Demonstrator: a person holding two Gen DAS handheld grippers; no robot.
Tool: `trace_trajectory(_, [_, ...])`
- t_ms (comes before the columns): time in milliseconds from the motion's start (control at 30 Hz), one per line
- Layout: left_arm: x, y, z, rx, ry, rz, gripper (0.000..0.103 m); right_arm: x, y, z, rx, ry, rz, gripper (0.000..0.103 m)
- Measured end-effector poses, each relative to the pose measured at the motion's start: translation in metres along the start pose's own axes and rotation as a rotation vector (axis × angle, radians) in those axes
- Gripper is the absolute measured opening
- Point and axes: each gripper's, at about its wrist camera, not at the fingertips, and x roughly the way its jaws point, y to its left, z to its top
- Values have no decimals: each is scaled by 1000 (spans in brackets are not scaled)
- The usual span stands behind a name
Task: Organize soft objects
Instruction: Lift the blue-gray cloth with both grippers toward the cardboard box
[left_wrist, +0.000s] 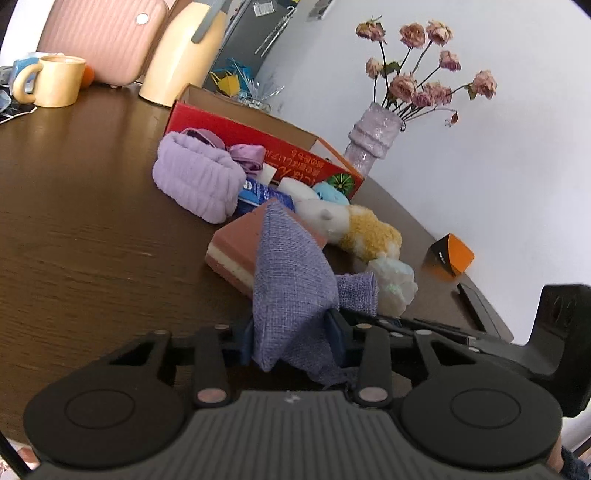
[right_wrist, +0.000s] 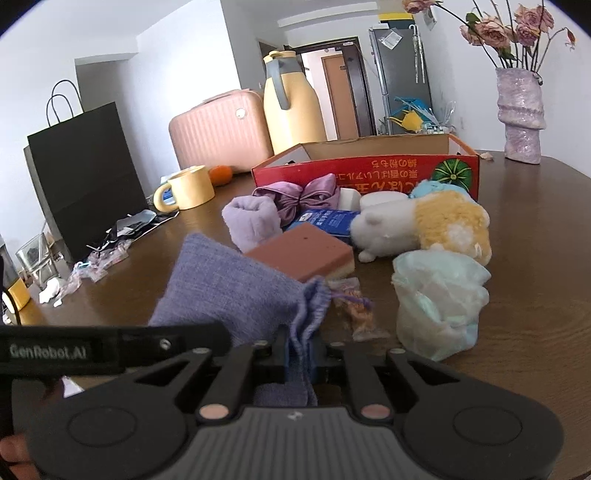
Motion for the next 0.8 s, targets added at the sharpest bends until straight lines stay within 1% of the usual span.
trace_trajectory(67, [-6, -2, 0, 11, -11, 5, 34, -6, -2, 0, 22, -16, -5, 33])
trace_trajectory(100, [-9, -4, 0, 13, -16, 7, 42, -9, -3, 0, 28, -26, 3, 33])
trace_trajectory(133, [-11, -4, -1, 10, -27, 14, 47, -12, -4, -1, 32, -34, 7, 33])
trace_trajectory(200, [-16, -6, -1, 22, -51, 33, 49, -13, -4, -2, 39, -34, 5, 33])
trace_trajectory(300, [-24, -7, 0, 35, -81, 25, 48, -8, -5, -6, 47, -18, -4, 25])
trace_trajectory(333, [-26, -8, 1, 44, -85, 22, 44, -7, -5, -7, 51, -15, -7, 18])
trace_trajectory(367, [-25, -8, 1, 50, -82, 30, 29, -6, -5, -8, 54, -16, -9, 18])
trace_trajectory(400, [-23, -8, 1, 52, -74, 44, 22, -7, -5, -9, 57, -20, -12, 17])
trace_trajectory(433, [-23, -6, 1, 53, -75, 48, 20, -7, -5, -9, 53, -20, -16, 12])
trace_trajectory(467, [-23, -5, 0, 53, -78, 47, 16, -8, -4, -9, 44, -21, -18, 11])
trace_trajectory(567, [-28, -6, 0, 63, -82, 35, 13, -14, -2, -8, 40, -41, -20, 6])
trace_trajectory(667, [-37, -11, 6, 78, -107, 21, 11, -25, 2, -1, 32, -79, -10, 4])
trace_trajectory(733, [-40, -14, 19, 91, -129, 2, 10, -35, 5, 10, 11, -116, 0, 4])
trace_trajectory(800, [-39, -19, 44, 122, -159, -23, 10, -39, 5, 32, -12, -150, 10, 4])
